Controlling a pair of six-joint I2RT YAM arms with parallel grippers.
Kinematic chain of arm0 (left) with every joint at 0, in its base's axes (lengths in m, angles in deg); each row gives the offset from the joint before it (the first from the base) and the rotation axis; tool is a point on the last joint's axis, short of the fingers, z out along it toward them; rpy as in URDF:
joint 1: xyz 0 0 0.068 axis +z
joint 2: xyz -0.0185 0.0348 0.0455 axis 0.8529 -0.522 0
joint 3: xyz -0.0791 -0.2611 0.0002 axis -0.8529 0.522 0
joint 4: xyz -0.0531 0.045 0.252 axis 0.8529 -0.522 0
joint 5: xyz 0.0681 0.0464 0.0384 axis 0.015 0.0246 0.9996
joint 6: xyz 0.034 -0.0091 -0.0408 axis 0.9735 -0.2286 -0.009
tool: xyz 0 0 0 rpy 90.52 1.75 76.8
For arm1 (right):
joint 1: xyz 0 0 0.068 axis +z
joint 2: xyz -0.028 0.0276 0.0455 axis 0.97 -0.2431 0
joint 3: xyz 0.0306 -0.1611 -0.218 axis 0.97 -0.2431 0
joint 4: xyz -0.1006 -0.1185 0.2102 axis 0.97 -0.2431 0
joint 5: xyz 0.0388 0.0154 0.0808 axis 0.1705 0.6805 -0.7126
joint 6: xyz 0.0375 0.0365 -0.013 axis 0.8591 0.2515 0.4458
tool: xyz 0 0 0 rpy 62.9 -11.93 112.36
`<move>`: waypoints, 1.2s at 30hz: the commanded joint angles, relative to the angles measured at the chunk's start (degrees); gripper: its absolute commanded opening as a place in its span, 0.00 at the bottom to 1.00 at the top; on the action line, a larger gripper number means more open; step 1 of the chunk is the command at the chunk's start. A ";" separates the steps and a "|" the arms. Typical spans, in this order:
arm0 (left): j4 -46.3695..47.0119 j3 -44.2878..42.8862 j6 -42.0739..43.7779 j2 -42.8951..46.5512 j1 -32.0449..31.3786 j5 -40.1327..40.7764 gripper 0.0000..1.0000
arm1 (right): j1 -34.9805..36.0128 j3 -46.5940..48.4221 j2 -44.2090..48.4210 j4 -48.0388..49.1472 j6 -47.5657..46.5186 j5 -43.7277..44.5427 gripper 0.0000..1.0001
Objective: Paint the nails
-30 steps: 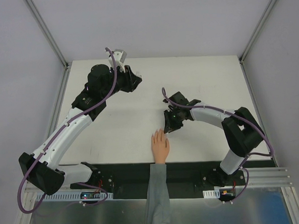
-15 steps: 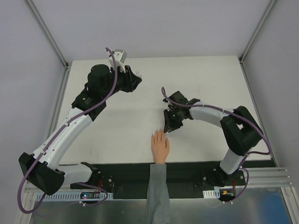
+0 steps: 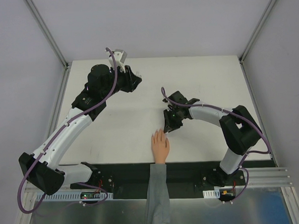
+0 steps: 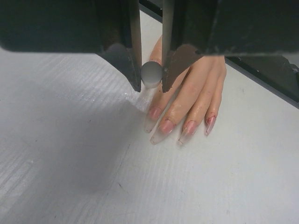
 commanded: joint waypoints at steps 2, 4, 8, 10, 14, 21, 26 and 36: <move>1.94 -0.99 0.54 2.49 0.25 1.06 0.00 | -0.06 -0.03 1.82 -0.92 0.57 -0.48 0.00; 2.03 -0.72 0.54 2.75 0.25 1.14 0.00 | 0.03 -0.55 2.17 -0.83 0.66 -0.56 0.00; 2.03 -0.37 0.81 3.28 0.25 1.76 0.00 | 0.64 -1.61 2.96 -0.57 0.84 -0.48 0.00; 2.03 -0.11 0.63 3.46 0.25 1.59 0.00 | 0.73 -2.05 3.57 -0.56 0.93 -0.22 0.00; 1.94 0.33 0.28 3.98 0.25 1.50 0.00 | 1.17 -2.75 4.45 -0.21 1.10 0.05 0.00; 2.03 0.68 -0.07 3.99 0.16 1.32 0.00 | 1.52 -3.81 5.95 0.23 0.93 0.05 0.00; 2.03 0.68 -0.07 4.07 0.25 1.32 0.00 | 1.78 -3.81 5.78 0.58 1.01 0.05 0.00; 1.94 0.25 0.72 3.55 0.25 1.58 0.00 | 1.87 -0.82 3.32 0.23 0.22 -0.74 0.00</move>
